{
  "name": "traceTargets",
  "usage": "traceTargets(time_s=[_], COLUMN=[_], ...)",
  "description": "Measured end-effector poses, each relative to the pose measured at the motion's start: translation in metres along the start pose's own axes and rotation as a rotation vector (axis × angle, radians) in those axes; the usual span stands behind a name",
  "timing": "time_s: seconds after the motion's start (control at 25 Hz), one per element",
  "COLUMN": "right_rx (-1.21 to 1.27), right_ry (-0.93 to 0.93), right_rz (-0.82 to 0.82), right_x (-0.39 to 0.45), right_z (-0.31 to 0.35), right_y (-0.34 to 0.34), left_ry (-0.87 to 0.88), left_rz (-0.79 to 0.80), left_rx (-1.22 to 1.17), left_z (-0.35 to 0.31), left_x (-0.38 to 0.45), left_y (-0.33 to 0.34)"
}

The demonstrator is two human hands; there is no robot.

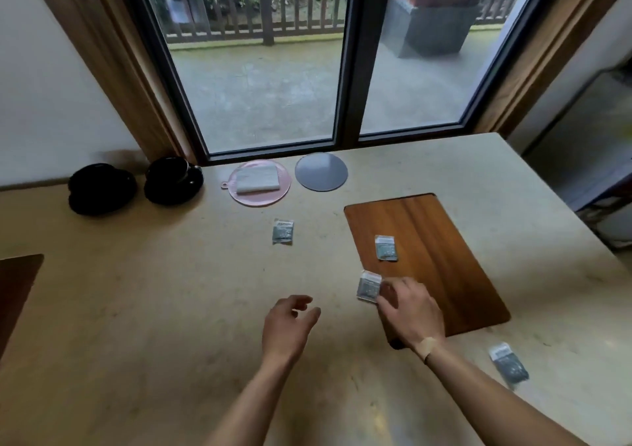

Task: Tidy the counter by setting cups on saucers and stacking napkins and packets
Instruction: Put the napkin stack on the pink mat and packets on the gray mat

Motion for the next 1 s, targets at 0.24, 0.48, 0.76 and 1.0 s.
traceTargets(time_s=[0.24, 0.48, 0.76, 1.0], right_rx=[0.005, 0.029, 0.030, 0.030], right_ry=[0.021, 0.070, 0.123, 0.150], right_rz=[0.045, 0.134, 0.271, 0.332], right_x=[-0.011, -0.006, -0.003, 0.000], right_z=[-0.094, -0.202, -0.277, -0.280], right_y=[-0.022, -0.039, -0.021, -0.006], left_ry=[0.037, 0.014, -0.135, -0.231], left_rz=[0.026, 0.020, -0.073, -0.137], left_rx=[0.085, 0.112, 0.141, 0.278], left_z=[-0.036, -0.073, -0.066, -0.060], left_x=[-0.047, -0.074, -0.061, -0.014], left_y=[0.079, 0.169, 0.186, 0.153])
Point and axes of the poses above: each hand's wrist, its own x-axis towards the middle knuckle, its own y-axis out of the palm, z = x × y, the point moved 9 cm from there along x, towards the middle knuckle, and after that the axes turned 12 degrees about y, right-handed, at the moved point
